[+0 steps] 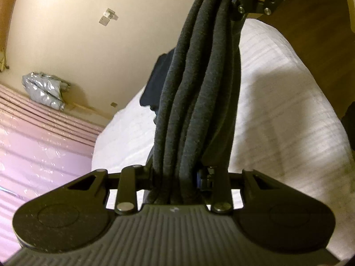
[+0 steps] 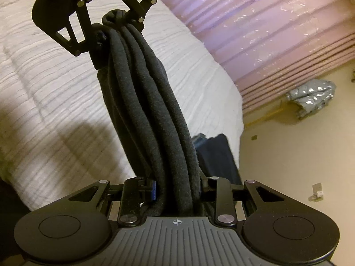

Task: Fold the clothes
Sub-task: 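Carry the hanging grey hoodie with both grippers over the folded clothes stack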

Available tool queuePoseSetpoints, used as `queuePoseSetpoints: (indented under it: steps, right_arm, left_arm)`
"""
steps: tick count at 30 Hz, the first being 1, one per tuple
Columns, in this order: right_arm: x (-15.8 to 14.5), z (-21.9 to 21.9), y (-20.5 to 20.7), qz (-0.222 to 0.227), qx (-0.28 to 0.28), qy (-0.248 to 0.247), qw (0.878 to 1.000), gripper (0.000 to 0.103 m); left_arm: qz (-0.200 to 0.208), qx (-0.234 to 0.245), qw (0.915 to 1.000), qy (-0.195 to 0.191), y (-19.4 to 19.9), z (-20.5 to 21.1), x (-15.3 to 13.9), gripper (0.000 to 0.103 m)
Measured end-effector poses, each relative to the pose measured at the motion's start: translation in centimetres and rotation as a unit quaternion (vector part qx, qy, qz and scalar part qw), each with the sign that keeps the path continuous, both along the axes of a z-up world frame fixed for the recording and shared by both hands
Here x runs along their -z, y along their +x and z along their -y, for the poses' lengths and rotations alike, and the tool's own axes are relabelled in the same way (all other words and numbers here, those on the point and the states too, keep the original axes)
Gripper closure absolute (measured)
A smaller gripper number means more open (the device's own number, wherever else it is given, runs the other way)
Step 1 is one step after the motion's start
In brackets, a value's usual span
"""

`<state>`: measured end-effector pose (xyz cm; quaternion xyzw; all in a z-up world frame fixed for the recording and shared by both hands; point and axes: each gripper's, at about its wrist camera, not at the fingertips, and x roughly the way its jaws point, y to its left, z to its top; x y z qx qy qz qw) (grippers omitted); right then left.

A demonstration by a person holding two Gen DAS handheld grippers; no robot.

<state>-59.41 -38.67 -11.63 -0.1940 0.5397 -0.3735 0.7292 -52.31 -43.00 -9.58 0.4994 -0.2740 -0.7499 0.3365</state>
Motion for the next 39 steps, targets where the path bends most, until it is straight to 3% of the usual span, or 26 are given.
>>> queuePoseSetpoints:
  steps: [8,16,20,23,25,27,30,32,35,39]
  right_arm:
    - [-3.1,8.2,-6.5,0.006,0.002,-0.066,0.998,0.073]
    - [-3.5,25.7,-16.1,-0.003,-0.031,-0.096,0.995,0.073]
    - [-2.9,33.4,-19.8,-0.003,-0.045,-0.109,0.993,0.073]
    - [0.6,37.5,-21.9,0.004,-0.049,-0.131,0.99,0.072]
    - [5.1,39.3,-22.8,0.008,-0.042,-0.113,0.993,0.072]
    - [9.8,40.6,-23.2,0.002,-0.036,-0.078,0.996,0.072]
    - [15.8,40.6,-23.7,-0.025,-0.042,-0.015,0.999,0.07]
    - [17.1,39.5,-24.2,-0.03,-0.048,-0.047,0.997,0.067]
    - [16.3,39.0,-25.2,-0.023,-0.037,-0.043,0.998,0.059]
    - [14.9,38.1,-25.5,-0.029,-0.023,-0.042,0.998,0.058]
  left_arm:
    - [-0.007,0.015,0.9984,-0.054,-6.8,8.3,-2.5,0.074]
    - [0.008,-0.02,0.9977,-0.064,-18.2,23.5,-3.6,0.074]
    - [0.011,-0.038,0.996,-0.08,-22.8,29.2,-2.0,0.073]
    - [0.016,-0.045,0.9951,-0.086,-25.0,31.9,2.5,0.07]
    - [0.031,-0.05,0.9964,-0.061,-26.1,32.9,7.1,0.07]
    - [0.052,-0.049,0.9968,-0.037,-27.1,33.4,11.8,0.069]
    - [0.087,-0.029,0.9944,-0.053,-27.8,32.2,16.8,0.069]
    - [0.076,-0.029,0.9947,-0.063,-27.7,31.7,16.9,0.069]
    - [0.071,-0.021,0.9958,-0.054,-27.5,31.1,15.8,0.062]
    - [0.069,-0.01,0.9962,-0.051,-26.8,31.0,14.8,0.059]
